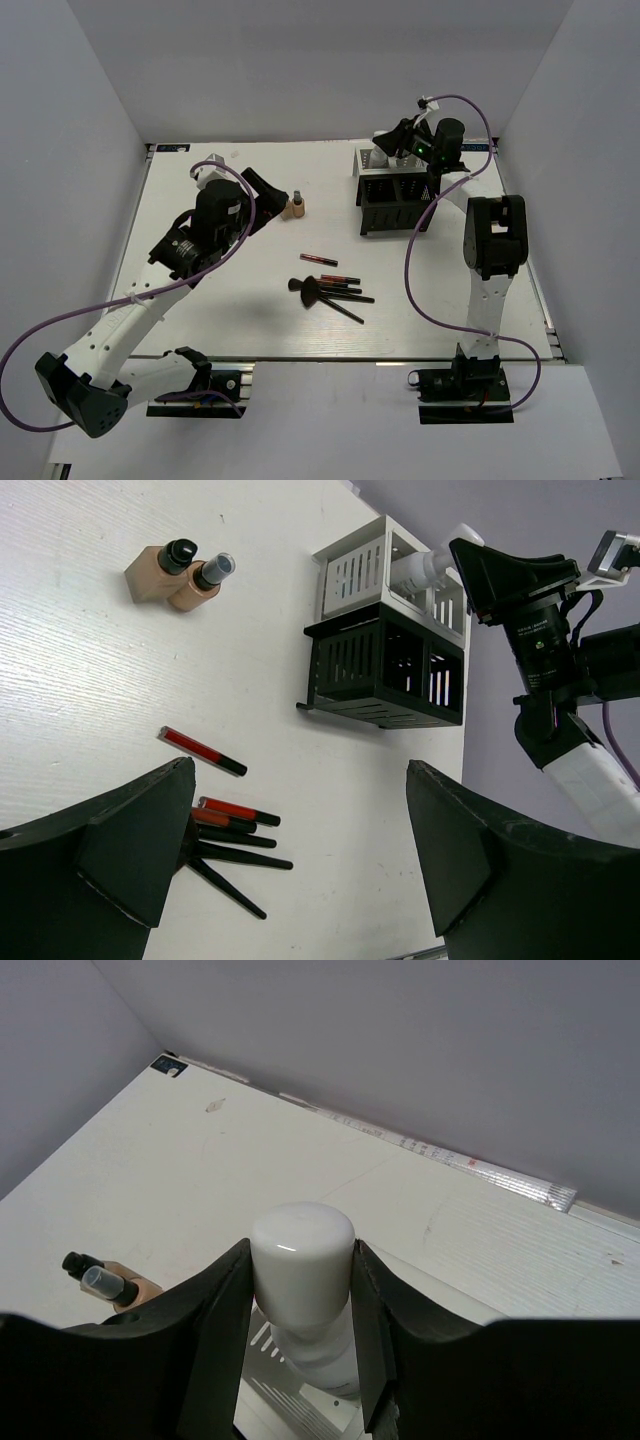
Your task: Organize the makeup
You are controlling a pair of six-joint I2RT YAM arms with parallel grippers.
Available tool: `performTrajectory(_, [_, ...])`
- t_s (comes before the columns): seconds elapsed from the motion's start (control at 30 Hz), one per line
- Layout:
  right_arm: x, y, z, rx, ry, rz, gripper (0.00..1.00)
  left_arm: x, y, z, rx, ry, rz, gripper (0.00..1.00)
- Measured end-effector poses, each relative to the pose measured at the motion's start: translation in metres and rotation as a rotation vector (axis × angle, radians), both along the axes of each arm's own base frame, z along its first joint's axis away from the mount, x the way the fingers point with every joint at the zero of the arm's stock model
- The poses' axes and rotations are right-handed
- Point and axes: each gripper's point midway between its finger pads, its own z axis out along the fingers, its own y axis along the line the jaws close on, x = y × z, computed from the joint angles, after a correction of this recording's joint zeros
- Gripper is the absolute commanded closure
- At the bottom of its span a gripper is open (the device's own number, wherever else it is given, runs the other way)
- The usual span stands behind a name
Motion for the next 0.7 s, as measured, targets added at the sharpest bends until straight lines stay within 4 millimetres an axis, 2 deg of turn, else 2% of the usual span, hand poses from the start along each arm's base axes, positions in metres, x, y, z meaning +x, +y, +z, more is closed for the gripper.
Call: performTrajectory(0.7, [-0.0045, -0.0005, -0.0063, -0.042, -0.112, 0.018, 0.67, 0.0005, -0.0003, -0.0020, 0.003, 0.006, 0.000, 0.04])
